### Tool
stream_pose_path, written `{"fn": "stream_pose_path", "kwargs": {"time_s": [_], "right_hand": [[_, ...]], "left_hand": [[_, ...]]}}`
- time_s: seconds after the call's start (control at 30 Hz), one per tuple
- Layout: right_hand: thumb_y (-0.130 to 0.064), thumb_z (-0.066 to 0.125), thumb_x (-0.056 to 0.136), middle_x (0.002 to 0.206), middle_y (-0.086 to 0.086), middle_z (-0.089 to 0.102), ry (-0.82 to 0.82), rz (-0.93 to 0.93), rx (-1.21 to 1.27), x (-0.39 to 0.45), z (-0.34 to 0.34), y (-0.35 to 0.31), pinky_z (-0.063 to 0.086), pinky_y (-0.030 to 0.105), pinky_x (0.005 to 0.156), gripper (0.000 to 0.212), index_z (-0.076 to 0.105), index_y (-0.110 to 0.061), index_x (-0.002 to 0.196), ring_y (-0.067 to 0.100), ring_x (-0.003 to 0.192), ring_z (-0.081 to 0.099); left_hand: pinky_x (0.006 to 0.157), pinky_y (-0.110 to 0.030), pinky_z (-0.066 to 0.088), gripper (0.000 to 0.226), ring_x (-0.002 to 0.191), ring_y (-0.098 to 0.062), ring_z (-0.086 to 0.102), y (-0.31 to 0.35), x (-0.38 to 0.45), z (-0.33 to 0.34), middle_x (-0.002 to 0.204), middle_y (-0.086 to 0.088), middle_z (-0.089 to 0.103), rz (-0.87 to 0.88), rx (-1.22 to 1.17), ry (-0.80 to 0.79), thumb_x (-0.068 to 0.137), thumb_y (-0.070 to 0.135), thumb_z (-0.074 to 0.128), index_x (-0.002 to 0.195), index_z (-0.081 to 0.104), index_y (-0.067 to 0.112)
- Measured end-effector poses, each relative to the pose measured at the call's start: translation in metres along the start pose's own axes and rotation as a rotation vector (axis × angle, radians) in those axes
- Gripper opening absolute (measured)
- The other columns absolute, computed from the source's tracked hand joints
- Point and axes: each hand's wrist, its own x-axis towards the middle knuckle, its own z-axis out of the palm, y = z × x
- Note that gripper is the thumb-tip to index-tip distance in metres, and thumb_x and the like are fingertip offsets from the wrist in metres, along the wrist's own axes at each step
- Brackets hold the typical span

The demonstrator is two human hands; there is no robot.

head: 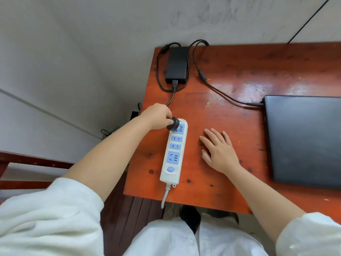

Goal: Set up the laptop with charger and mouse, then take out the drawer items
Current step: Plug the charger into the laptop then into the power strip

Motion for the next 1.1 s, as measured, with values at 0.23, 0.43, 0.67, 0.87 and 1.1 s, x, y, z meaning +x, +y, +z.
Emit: {"fn": "stream_pose_path", "kwargs": {"time_s": [0.23, 0.43, 0.67, 0.87, 1.1], "right_hand": [[-0.018, 0.063, 0.079, 0.131, 0.018, 0.057, 0.017, 0.003, 0.02, -0.003, 0.006, 0.003, 0.03, 0.058, 0.106, 0.039, 0.062, -0.007, 0.116, 0.038, 0.125, 0.049], [-0.026, 0.052, 0.088, 0.145, 0.011, 0.043, 0.002, 0.009, 0.037, -0.004, 0.011, 0.007, 0.016, 0.05, 0.116, 0.043, 0.051, -0.013, 0.129, 0.03, 0.138, 0.032], [-0.025, 0.053, 0.087, 0.144, 0.012, 0.044, 0.006, 0.013, 0.031, -0.005, 0.01, 0.008, 0.017, 0.05, 0.115, 0.043, 0.053, -0.012, 0.128, 0.031, 0.137, 0.034], [-0.024, 0.058, 0.084, 0.139, 0.015, 0.05, 0.029, 0.002, 0.01, -0.006, 0.011, 0.008, 0.023, 0.054, 0.112, 0.042, 0.057, -0.01, 0.124, 0.034, 0.133, 0.04], [-0.023, 0.058, 0.083, 0.139, 0.015, 0.051, 0.042, -0.001, 0.012, -0.005, 0.012, 0.008, 0.023, 0.054, 0.111, 0.042, 0.058, -0.011, 0.123, 0.033, 0.132, 0.042]], "left_hand": [[0.067, -0.028, 0.045, 0.024, 0.091, -0.023, 0.061, -0.003, 0.011, -0.004, 0.108, -0.015, 0.069, 0.06, 0.035, -0.067, 0.09, 0.016, 0.056, 0.105, 0.069, 0.002], [0.074, -0.027, 0.043, 0.027, 0.087, -0.015, 0.053, -0.01, 0.009, 0.0, 0.113, -0.012, 0.068, 0.048, 0.039, -0.054, 0.09, 0.017, 0.057, 0.113, 0.066, 0.005], [0.06, -0.032, 0.04, 0.021, 0.073, -0.027, 0.055, 0.018, 0.004, 0.002, 0.08, -0.011, 0.057, 0.114, 0.409, -0.101, 0.093, 0.019, 0.049, 0.084, 0.062, 0.004], [0.061, -0.029, 0.039, 0.019, 0.081, -0.033, 0.059, 0.041, 0.01, 0.012, 0.087, -0.015, 0.061, 0.083, 0.47, -0.114, 0.091, 0.008, 0.047, 0.093, 0.063, -0.003], [0.043, -0.024, 0.025, 0.042, 0.063, -0.025, 0.045, 0.024, 0.017, 0.024, 0.051, -0.001, 0.035, 0.017, 0.243, -0.024, 0.082, 0.011, 0.056, 0.047, 0.032, 0.013]]}}
